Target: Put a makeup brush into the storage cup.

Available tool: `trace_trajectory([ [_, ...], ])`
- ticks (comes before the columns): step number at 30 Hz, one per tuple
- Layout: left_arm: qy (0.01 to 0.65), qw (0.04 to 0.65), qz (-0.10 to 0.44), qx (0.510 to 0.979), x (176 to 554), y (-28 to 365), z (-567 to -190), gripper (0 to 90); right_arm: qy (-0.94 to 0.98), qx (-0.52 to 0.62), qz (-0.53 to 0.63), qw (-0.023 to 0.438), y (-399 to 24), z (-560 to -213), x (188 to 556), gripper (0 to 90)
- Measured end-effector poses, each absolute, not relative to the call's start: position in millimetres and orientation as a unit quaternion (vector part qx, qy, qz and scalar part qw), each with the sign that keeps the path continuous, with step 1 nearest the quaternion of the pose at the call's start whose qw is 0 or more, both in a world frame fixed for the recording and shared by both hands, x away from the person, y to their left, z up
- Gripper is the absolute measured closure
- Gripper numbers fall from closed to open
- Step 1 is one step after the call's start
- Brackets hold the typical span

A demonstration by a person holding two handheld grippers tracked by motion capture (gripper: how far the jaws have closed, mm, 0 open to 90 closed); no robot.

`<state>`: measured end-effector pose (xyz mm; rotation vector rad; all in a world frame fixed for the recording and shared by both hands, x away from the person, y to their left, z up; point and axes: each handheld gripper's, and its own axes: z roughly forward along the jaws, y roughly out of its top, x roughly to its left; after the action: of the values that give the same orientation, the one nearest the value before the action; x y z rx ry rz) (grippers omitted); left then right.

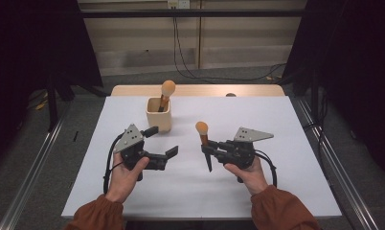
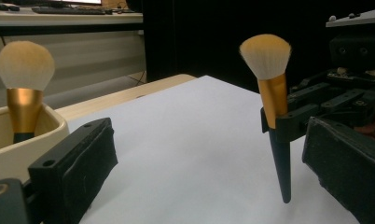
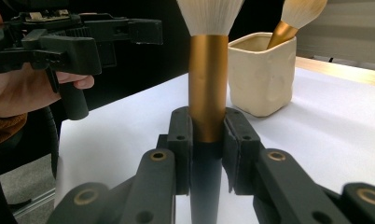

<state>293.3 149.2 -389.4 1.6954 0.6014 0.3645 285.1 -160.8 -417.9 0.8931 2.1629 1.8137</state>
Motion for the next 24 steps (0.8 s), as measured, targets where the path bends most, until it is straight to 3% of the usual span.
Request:
trace_trajectory([
  [24,0.240,0.615,0.128,0.740,301,93,-381,6.3,0.730,0.288,0.613,0.087,-147,-419,284,75.5],
])
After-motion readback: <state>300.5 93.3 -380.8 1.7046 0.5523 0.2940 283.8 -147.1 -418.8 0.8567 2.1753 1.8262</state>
